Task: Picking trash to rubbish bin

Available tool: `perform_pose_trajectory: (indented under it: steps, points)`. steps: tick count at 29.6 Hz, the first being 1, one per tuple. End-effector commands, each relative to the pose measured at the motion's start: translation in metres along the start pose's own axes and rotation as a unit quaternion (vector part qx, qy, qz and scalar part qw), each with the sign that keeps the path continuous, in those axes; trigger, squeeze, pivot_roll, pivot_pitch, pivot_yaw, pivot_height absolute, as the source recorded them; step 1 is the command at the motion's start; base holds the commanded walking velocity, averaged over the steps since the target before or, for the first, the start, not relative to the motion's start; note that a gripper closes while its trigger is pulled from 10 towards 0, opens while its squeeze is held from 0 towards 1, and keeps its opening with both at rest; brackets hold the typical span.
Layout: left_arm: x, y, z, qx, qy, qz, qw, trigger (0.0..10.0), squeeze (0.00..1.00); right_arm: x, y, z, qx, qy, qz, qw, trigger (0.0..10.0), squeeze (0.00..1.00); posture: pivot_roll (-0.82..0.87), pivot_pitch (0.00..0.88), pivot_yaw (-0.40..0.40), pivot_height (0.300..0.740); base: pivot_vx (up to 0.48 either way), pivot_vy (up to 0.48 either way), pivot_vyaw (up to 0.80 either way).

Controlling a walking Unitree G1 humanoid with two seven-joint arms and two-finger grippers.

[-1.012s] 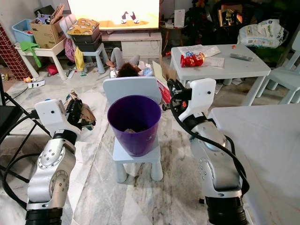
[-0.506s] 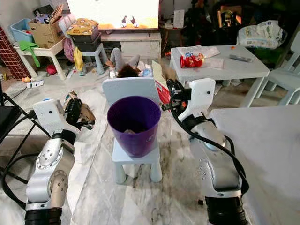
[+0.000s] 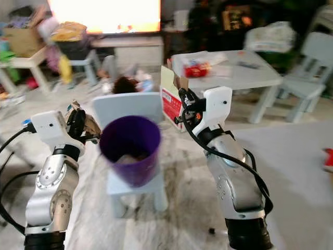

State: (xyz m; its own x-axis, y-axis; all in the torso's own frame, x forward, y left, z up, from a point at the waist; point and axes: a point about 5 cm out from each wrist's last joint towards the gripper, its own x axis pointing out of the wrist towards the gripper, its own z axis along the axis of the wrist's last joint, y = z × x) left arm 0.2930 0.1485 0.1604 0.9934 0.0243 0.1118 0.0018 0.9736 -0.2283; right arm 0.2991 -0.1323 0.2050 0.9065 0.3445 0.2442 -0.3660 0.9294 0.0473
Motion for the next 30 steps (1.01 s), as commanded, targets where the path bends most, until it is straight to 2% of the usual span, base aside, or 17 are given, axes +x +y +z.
perform_pose_trajectory:
  steps: [1, 10, 19, 30]
  points:
    - [0.0006, 0.0080, 0.0044, 0.011, -0.006, 0.010, 1.000, 0.0, 0.00, 0.0041, 0.0069, 0.0074, 0.003, -0.015, 0.013, 1.000, 0.0, 0.00, 0.04, 0.000, -0.021, 0.740, 0.465, 0.000, 0.00]
    - [0.0003, 0.0083, 0.0022, 0.009, -0.002, 0.015, 1.000, 0.0, 0.00, 0.0038, 0.0068, 0.0073, 0.002, -0.013, 0.014, 1.000, 0.0, 0.00, 0.04, 0.001, -0.024, 0.740, 0.413, 0.000, 0.00]
    - [-0.0014, 0.0152, -0.0022, 0.021, 0.005, 0.036, 0.999, 0.0, 0.00, 0.0039, 0.0079, 0.0052, -0.008, -0.005, 0.020, 1.000, 0.0, 0.00, 0.04, 0.001, -0.025, 0.740, 0.000, 0.000, 0.00]
    - [-0.0019, 0.0178, -0.0041, 0.021, 0.010, 0.046, 0.999, 0.0, 0.00, 0.0030, 0.0091, 0.0048, -0.005, -0.007, 0.020, 1.000, 0.0, 0.00, 0.04, 0.003, -0.024, 0.740, 0.000, 0.000, 0.80]
